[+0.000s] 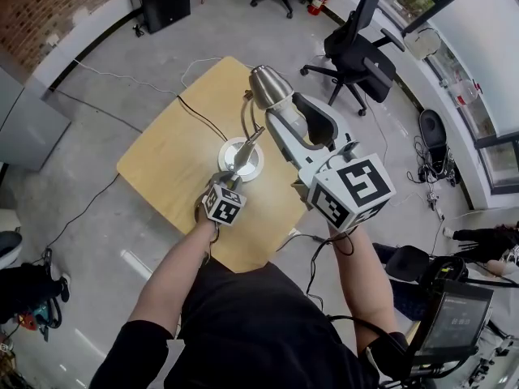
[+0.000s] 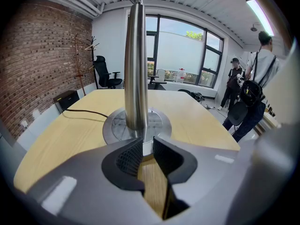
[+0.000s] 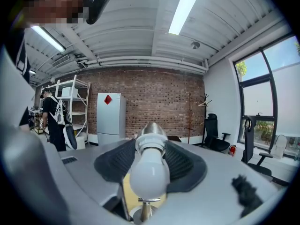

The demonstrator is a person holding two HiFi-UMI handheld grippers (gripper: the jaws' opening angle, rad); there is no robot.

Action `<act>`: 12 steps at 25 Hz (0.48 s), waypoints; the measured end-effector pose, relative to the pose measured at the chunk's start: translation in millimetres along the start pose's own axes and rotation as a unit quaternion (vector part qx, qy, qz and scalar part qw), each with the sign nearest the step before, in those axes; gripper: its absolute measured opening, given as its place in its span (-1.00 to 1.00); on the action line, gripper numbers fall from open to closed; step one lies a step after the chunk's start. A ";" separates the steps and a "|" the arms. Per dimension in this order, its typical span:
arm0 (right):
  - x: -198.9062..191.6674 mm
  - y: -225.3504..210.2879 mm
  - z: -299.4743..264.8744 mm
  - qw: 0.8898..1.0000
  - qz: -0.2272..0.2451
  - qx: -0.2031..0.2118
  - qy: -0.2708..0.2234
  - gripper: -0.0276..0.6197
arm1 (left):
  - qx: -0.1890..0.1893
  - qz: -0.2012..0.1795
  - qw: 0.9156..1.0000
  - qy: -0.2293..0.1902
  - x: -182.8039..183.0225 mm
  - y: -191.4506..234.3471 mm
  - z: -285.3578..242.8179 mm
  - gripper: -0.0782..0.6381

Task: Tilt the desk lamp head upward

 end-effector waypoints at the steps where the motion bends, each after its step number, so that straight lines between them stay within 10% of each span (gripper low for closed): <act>1: 0.2 0.6 -0.4 1.000 0.002 0.000 0.000 -0.27 | 0.000 0.000 1.000 0.000 -0.4 -0.4 0.2 -0.56; 12: -0.1 1.2 -5.2 1.000 0.009 0.005 -0.002 -0.27 | 0.000 -0.003 1.000 -0.001 -1.8 -2.0 -1.0 -0.56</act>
Point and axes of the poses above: the fingertips, and each gripper's own axes: z backward along the fingers, y to its left, x out of its top, the point moved 3 cm from there along z, backward along the fingers, and after that the axes turned 6 degrees about z, right-handed, at the moved point
